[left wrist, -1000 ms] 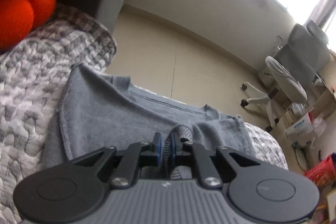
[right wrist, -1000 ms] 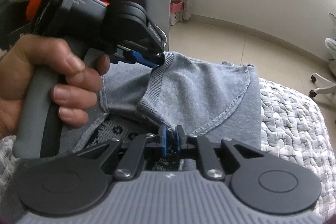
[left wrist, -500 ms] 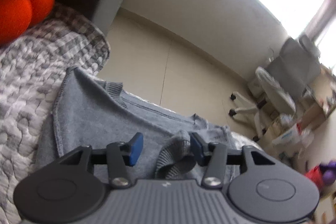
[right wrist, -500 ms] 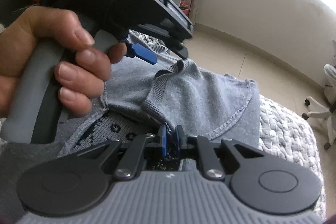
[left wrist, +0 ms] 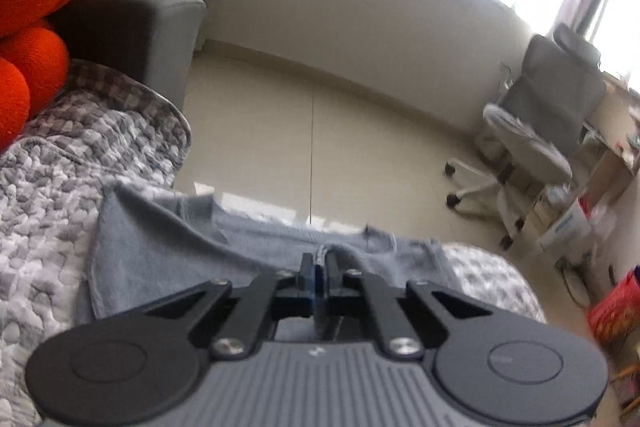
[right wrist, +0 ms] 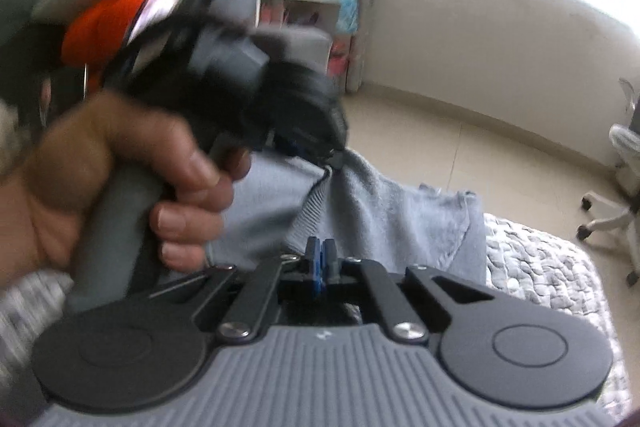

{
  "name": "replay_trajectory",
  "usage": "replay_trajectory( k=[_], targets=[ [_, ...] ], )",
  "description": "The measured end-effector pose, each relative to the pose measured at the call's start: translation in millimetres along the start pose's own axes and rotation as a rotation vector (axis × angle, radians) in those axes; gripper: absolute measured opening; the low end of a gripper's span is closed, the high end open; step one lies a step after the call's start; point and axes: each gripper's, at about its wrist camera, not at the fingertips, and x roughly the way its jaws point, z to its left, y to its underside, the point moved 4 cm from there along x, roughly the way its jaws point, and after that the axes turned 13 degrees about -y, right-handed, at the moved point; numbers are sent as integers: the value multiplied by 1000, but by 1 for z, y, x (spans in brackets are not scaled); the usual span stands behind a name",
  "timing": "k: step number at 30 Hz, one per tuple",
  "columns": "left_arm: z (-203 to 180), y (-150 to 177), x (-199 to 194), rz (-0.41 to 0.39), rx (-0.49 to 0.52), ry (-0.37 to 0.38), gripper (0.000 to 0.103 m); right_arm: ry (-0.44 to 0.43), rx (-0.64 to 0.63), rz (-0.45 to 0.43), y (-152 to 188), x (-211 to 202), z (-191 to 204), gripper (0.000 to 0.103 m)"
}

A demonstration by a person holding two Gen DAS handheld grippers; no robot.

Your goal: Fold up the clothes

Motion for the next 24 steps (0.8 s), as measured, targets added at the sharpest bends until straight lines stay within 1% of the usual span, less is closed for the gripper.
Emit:
replay_trajectory(
  k=[2, 4, 6, 8, 10, 12, 14, 15, 16, 19, 23, 24],
  targets=[
    [5, 1, 4, 12, -7, -20, 3, -21, 30, 9, 0, 3, -2, 0],
    [8, 7, 12, 36, 2, -51, 3, -33, 31, 67, 8, 14, -2, 0],
    [11, 14, 15, 49, 2, -66, 3, -65, 19, 125, 15, 22, 2, 0],
    [16, 18, 17, 57, -8, -76, 3, -80, 11, 121, 12, 17, 5, 2],
    [22, 14, 16, 60, -53, -68, 4, -96, 10, 110, 8, 12, 7, 3],
    [27, 8, 11, 46, -91, -72, 6, -113, 51, 61, -3, -1, 1, 11],
    [30, 2, 4, 32, -107, -78, 18, -109, 104, 28, -12, -12, -11, 11],
    [33, 0, -2, 26, -112, -80, 30, -104, 128, 16, -16, -18, -17, 11],
    [35, -1, -8, 20, -117, -82, 39, -95, 149, 12, -17, -23, -21, 11],
    [43, 0, -32, 16, -114, -99, 41, -86, 211, 2, -20, -41, -32, 12],
    [52, 9, -66, 48, -119, -121, 41, -120, 275, -20, -23, -62, -40, 12],
    [54, 14, -74, 73, -127, -127, 41, -125, 279, -21, -23, -68, -39, 12]
  ],
)
